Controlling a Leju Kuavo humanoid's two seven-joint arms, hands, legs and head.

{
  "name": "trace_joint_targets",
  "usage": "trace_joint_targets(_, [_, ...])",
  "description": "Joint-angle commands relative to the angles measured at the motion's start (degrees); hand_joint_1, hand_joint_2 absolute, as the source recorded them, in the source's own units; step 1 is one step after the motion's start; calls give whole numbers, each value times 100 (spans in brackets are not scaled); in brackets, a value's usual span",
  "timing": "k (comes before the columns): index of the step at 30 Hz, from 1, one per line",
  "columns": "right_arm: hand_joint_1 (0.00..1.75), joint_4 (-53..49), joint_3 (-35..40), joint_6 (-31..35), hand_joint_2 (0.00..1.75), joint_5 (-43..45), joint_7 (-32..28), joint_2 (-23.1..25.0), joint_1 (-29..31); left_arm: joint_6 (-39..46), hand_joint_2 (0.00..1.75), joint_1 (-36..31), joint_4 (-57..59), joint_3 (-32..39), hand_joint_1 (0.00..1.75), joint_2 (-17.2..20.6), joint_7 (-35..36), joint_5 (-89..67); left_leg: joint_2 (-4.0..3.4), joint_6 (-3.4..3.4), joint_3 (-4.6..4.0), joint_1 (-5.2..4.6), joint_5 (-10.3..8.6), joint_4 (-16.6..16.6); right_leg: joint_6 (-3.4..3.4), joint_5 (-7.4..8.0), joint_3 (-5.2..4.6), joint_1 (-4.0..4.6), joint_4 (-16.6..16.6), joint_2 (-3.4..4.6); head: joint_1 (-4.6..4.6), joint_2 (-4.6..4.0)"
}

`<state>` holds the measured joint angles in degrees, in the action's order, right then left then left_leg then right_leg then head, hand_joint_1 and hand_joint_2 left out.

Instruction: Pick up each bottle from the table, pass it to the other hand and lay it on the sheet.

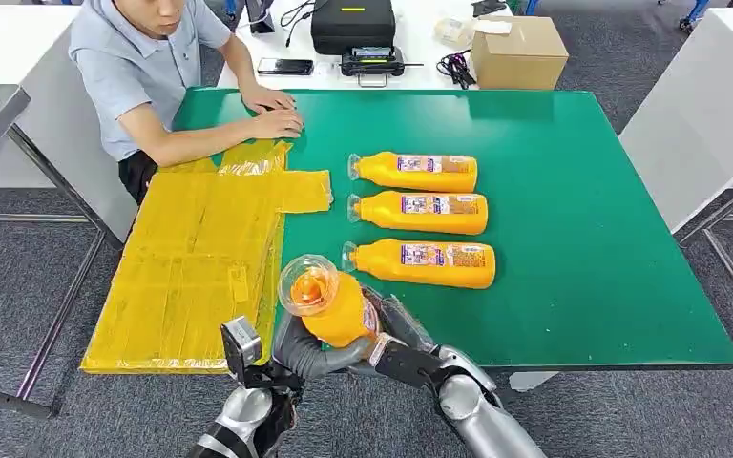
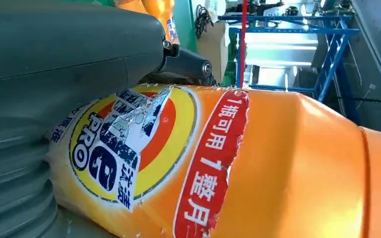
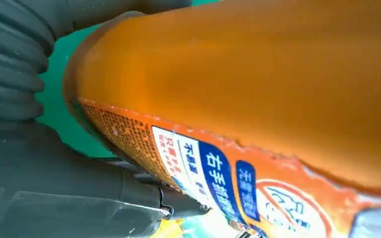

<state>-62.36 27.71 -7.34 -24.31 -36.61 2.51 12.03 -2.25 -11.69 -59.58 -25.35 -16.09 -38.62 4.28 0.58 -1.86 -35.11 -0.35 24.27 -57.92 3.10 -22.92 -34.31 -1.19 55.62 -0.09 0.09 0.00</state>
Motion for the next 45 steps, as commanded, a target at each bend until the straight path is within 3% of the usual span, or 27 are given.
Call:
trace_joint_targets(1, [0, 170, -14, 195, 175, -26, 170, -9, 47, 165, 175, -55, -45, 106, 175, 7, 164, 115, -10, 11, 21, 8, 11, -1, -14, -7, 21, 9, -2, 6, 0, 0])
trace_joint_targets(6, [0, -326, -487, 785, 175, -538, 391, -191, -610, 1826, 175, 207, -672, 214, 175, 218, 842, -1424, 7, 9, 18, 6, 6, 4, -11, -8, 21, 7, -6, -11, 0, 0])
trace_joint_targets(13, [0, -702, -1036, 1108, 175, -1019, 442, -349, -996, 1489, 175, 670, -1611, 586, 175, 357, 1181, -1627, -8, 12, 24, 7, 21, -3, -15, -16, 25, 8, 1, 4, 0, 0])
trace_joint_targets(16, [0, -856, -1185, 1038, 175, -1105, 354, -264, -1071, 2297, 175, 704, -1868, 843, 175, 336, 1367, -2948, -9, 11, 15, 5, 14, 0, -13, -8, 13, 6, -1, 5, -2, 0])
trace_joint_targets(22, [0, -931, -1197, 966, 175, -1114, 351, -232, -1103, 2238, 175, 698, -1999, 1064, 175, 334, 1458, -3178, -12, 14, 20, 7, 15, -1, -16, -9, 17, 8, -1, 7, -2, 0])
trace_joint_targets(25, [0, -893, -1179, 963, 175, -1151, 352, -239, -1051, 2971, 175, 584, -1951, 1152, 175, 481, 1568, -4225, -10, 12, 20, 8, 13, 0, -14, -9, 18, 8, -3, 5, 0, 0])
trace_joint_targets(26, [0, -823, -1196, 944, 175, -1135, 362, -208, -978, 3367, 175, 456, -1822, 1221, 175, 683, 2023, -5441, -12, 9, 16, 4, 9, 3, -11, -5, 11, 5, -3, 8, 0, 0])
trace_joint_targets(30, [0, -522, -1168, 858, 175, -976, 253, -111, -748, 3877, 175, 56, -964, 1386, 175, 1160, 2834, -7695, -21, 15, 31, 5, 7, 12, -17, -2, 23, 6, -8, 17, 0, 0])
trace_joint_targets(40, [0, 16, -1066, 778, 175, -598, -35, 69, -412, 3609, 175, -1697, 2434, 988, 175, 1400, 3550, -8751, -3, 12, 31, 12, -2, 8, -17, -1, 29, 10, -9, -2, 2, 0])
trace_joint_targets(45, [0, -39, -1106, 794, 175, -559, -44, 100, -432, 3508, 175, -1952, 2957, 1074, 175, 1459, 3757, -8877, -10, 11, 29, 13, 3, 3, -19, -6, 27, 12, 0, 5, -2, 0])
